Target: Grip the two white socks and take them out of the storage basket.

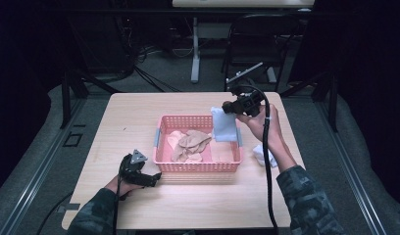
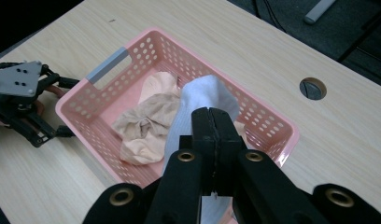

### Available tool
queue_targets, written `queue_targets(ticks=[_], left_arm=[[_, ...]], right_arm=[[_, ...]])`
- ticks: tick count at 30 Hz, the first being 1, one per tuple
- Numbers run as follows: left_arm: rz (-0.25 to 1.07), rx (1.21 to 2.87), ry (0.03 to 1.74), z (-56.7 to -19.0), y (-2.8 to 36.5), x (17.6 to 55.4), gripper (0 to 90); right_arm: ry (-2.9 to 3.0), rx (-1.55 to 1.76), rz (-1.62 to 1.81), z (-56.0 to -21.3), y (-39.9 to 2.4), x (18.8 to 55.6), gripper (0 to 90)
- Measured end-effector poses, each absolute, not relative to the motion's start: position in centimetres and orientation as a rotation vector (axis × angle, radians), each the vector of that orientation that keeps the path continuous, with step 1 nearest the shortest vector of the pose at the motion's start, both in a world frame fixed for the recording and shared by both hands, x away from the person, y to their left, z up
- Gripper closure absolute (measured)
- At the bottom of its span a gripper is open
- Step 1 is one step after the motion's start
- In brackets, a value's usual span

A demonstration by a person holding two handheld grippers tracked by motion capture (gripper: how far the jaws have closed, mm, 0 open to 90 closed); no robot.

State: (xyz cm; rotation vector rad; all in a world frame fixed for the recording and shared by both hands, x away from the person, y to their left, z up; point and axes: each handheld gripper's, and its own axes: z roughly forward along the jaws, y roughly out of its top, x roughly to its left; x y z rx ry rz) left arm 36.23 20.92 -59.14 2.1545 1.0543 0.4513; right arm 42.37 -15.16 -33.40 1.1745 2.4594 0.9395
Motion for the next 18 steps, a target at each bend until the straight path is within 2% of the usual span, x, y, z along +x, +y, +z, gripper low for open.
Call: queue_targets(ticks=[8, 18], left_arm=[[0.452, 2.155, 1.054, -59.1, 20.9, 36.2, 0.5], [0.452, 2.155, 1.054, -59.1, 20.9, 36.2, 0.5]], right_arm=[[2.427, 1.169, 0.952, -31.9, -16.2, 41.8, 90.0], [2.341, 1.236, 0.948, -30.2, -20.4, 40.9, 90.0]])
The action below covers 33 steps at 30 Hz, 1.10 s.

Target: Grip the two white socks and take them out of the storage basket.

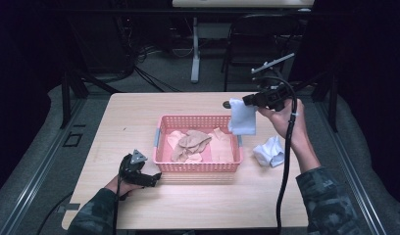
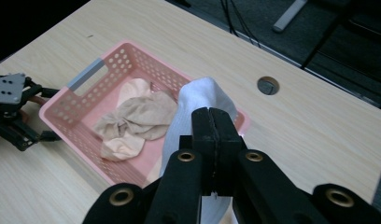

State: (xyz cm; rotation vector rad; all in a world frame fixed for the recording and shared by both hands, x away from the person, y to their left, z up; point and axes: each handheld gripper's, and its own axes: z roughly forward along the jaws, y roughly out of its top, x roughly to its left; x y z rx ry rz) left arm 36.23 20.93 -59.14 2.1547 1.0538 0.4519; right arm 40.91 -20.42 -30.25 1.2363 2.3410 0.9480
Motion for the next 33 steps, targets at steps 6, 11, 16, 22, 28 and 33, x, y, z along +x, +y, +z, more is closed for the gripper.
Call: queue_targets(ticks=[6, 11, 16, 22, 28, 33], left_arm=[[0.452, 2.155, 1.054, -59.1, 20.9, 36.2, 0.5], [0.457, 2.15, 1.054, -59.2, 20.9, 36.2, 0.4], [0.452, 2.155, 1.054, -59.1, 20.9, 36.2, 0.5], [0.452, 2.154, 1.054, -59.1, 20.9, 36.2, 0.5], [0.452, 2.155, 1.054, -59.1, 20.9, 36.2, 0.5], [0.452, 2.155, 1.054, -59.1, 20.9, 36.2, 0.4]], right_arm=[[2.295, 1.278, 0.944, -29.9, -23.2, 40.3, 90.0], [2.262, 1.322, 0.946, -30.0, -25.2, 39.8, 90.0], [2.245, 1.377, 0.932, -31.2, -26.8, 39.8, 90.0], [2.254, 1.426, 0.884, -33.7, -27.9, 40.1, 90.0], [2.263, 1.505, 0.85, -37.6, -29.2, 40.5, 90.0], [2.274, 1.573, 0.806, -40.9, -29.9, 40.9, 90.0]])
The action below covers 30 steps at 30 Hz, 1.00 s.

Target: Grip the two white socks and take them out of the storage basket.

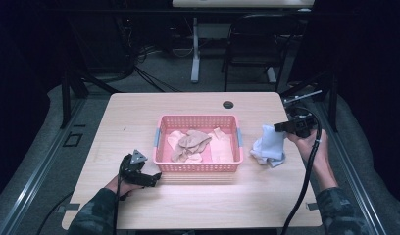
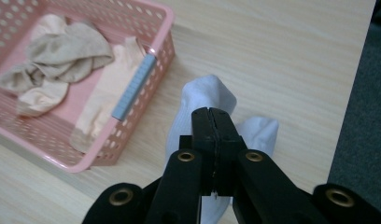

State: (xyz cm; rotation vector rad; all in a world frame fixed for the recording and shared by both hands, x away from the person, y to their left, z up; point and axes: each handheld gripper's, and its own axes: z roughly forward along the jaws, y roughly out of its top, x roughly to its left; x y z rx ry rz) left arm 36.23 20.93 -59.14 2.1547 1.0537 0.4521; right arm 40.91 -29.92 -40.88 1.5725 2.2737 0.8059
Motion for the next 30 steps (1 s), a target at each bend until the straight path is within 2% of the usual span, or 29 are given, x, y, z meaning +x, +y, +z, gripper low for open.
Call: queue_targets(ticks=[9, 18, 20, 21, 22, 24, 27, 28, 29, 30], left_arm=[[0.452, 2.154, 1.054, -59.1, 20.9, 36.2, 0.4], [0.452, 2.155, 1.054, -59.1, 20.9, 36.2, 0.5], [0.452, 2.155, 1.054, -59.1, 20.9, 36.2, 0.5], [0.452, 2.155, 1.054, -59.1, 20.9, 36.2, 0.5], [0.452, 2.155, 1.053, -59.1, 20.9, 36.2, 0.4], [0.452, 2.155, 1.054, -59.1, 20.9, 36.2, 0.4], [0.452, 2.154, 1.054, -59.1, 20.9, 36.2, 0.4], [0.452, 2.155, 1.054, -59.1, 20.9, 36.2, 0.5], [0.452, 2.155, 1.054, -59.1, 20.9, 36.2, 0.5], [0.452, 2.155, 1.054, -59.1, 20.9, 36.2, 0.5]], right_arm=[[2.302, 1.705, 0.708, -46.5, -30.9, 42.1, 90.0], [2.305, 1.798, 0.652, -49.6, -32.2, 42.6, 87.2], [2.29, 1.798, 0.664, -49.5, -32.5, 42.4, 80.0], [2.29, 1.798, 0.664, -49.5, -32.5, 42.4, 80.0], [2.288, 1.79, 0.686, -49.1, -32.9, 42.0, 70.3], [2.264, 1.782, 0.74, -48.6, -33.3, 41.3, 62.4], [2.251, 1.759, 0.766, -48.0, -33.9, 40.1, 45.3], [2.245, 1.75, 0.775, -47.8, -34.2, 39.7, 41.2], [2.245, 1.75, 0.775, -47.8, -34.2, 39.7, 41.2], [2.249, 1.73, 0.794, -47.5, -34.7, 38.8, 32.8]])
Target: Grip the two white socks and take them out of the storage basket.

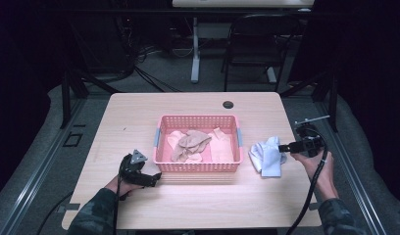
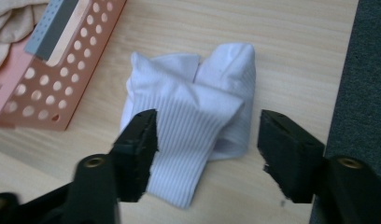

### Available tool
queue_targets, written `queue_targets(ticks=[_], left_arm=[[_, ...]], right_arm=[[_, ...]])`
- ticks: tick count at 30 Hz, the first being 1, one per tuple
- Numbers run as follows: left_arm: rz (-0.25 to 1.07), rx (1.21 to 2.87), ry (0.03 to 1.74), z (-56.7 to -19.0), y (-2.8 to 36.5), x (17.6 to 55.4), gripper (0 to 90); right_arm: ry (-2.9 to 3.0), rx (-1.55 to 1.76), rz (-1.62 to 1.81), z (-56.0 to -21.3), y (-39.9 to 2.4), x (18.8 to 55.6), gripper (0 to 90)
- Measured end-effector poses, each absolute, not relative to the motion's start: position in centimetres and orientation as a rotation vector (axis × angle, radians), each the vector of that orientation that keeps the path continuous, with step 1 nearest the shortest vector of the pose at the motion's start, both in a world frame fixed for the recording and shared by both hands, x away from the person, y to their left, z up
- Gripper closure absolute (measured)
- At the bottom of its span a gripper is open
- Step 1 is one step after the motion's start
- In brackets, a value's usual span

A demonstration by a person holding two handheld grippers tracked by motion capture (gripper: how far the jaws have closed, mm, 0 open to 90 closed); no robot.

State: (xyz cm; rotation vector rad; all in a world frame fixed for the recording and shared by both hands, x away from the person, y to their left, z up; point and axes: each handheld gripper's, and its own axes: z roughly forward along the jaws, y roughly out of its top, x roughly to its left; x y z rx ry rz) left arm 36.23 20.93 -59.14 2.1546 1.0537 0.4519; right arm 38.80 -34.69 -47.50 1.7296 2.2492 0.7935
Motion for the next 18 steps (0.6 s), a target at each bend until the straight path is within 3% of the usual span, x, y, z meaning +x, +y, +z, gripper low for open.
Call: queue_targets(ticks=[8, 18], left_arm=[[0.452, 2.155, 1.054, -59.1, 20.9, 36.2, 0.4], [0.451, 2.149, 1.052, -59.2, 20.9, 36.3, 0.4]], right_arm=[[2.287, 1.691, 0.79, -47.9, -35.9, 35.3, 14.8], [2.361, 1.712, 0.705, -50.2, -35.7, 33.0, 7.5]])
